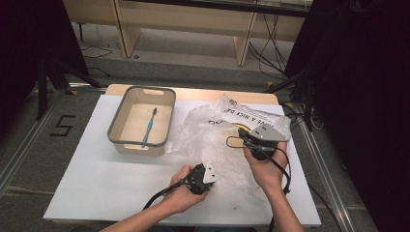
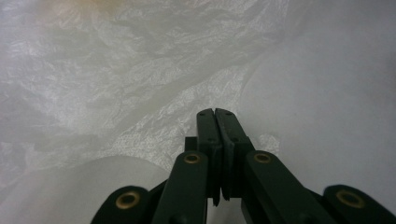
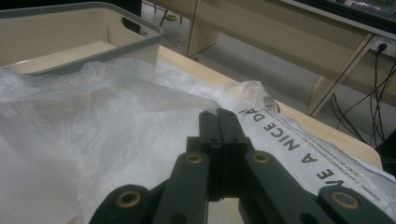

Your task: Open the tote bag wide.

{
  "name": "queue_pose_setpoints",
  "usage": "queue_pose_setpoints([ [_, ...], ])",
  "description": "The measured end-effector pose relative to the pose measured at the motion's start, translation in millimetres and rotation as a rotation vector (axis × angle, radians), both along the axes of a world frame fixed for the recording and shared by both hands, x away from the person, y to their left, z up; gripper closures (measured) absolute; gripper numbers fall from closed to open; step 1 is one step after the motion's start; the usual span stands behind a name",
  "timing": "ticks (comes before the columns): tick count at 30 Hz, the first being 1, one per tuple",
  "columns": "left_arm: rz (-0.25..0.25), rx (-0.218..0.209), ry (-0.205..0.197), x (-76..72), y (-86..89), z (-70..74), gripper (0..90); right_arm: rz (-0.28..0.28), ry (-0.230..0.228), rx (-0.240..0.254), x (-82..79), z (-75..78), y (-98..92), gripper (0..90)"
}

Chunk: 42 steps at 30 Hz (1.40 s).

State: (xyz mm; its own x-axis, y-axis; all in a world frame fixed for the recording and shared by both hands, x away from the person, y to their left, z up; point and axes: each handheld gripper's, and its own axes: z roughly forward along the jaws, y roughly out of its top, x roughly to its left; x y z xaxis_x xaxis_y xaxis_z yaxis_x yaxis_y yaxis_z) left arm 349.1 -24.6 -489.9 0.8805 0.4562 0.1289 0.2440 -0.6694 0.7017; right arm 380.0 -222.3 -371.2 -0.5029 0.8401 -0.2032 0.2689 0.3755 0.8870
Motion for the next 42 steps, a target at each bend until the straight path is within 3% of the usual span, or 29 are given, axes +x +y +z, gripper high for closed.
queue_pose_setpoints([
  [5, -0.008, -0.007, -0.004, 0.6, 1.9, 1.0, 82.6, 0.001, 0.002, -0.001, 0.1, 0.1, 0.0, 90.0],
  [11, -0.043, -0.024, -0.026, -5.5, 4.2, 6.7, 65.1, -0.003, 0.003, 0.002, 0.2, 0.1, -1.1, 90.0],
  [13, -0.04, -0.02, -0.027, -7.6, 6.9, 10.0, 58.5, -0.005, 0.002, 0.004, 0.2, 0.2, -1.9, 90.0],
  [22, 0.016, -0.075, -0.048, -17.6, 28.7, 29.6, 39.3, -0.004, 0.005, 0.003, 0.2, -0.4, -1.9, 90.0],
  [29, 0.021, -0.057, -0.06, -23.7, 46.5, 34.0, 34.8, -0.008, 0.007, 0.002, 0.8, -1.5, -2.6, 90.0],
  [42, 0.11, -0.083, -0.071, -23.3, 88.3, 48.7, 32.6, -0.009, 0.015, 0.005, 0.1, -2.2, -3.2, 90.0],
])
